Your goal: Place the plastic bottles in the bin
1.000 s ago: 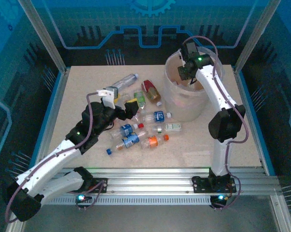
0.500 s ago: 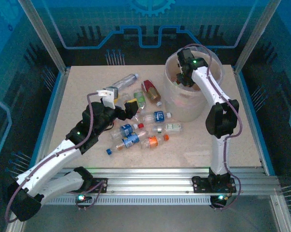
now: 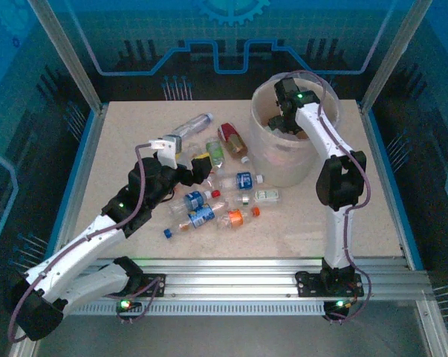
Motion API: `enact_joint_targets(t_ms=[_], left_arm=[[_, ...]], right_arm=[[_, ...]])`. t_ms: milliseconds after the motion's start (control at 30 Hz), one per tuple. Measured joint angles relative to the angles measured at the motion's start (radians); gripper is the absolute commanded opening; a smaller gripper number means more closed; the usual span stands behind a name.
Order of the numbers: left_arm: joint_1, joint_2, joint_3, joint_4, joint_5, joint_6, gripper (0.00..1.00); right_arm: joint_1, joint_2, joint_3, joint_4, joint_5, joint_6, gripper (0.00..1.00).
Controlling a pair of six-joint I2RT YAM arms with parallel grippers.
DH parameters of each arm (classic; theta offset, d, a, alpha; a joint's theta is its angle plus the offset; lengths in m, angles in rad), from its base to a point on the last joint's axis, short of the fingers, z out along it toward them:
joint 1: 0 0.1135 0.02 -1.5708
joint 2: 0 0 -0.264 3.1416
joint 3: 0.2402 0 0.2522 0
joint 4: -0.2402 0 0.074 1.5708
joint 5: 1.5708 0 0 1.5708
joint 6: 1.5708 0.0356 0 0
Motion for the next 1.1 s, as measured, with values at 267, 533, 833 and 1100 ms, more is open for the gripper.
enact_joint_targets(t_ms=[267, 533, 833, 1100], left_arm=[[0.0, 0.0, 0.0, -0.013, -0.008, 0.003, 0.99], [0.0, 0.0, -0.006, -0.02, -0.023, 0.003, 0.99], [0.0, 0.0, -0.011, -0.043, -0.039, 0.003, 0.99], [0.007, 0.001, -0.011, -0.121, -0.099, -0.03, 0.99]], right_arm=[[0.005, -0.001, 0.059, -0.036, 0.002, 0.002, 1.0], [0.026, -0.051, 0.17, -0.095, 0.025, 0.035, 1.0], [0.071, -0.223, 0.195, -0.106, 0.088, 0.089, 1.0], [0.144, -0.33, 0.164, -0.127, 0.185, 0.156, 1.0]])
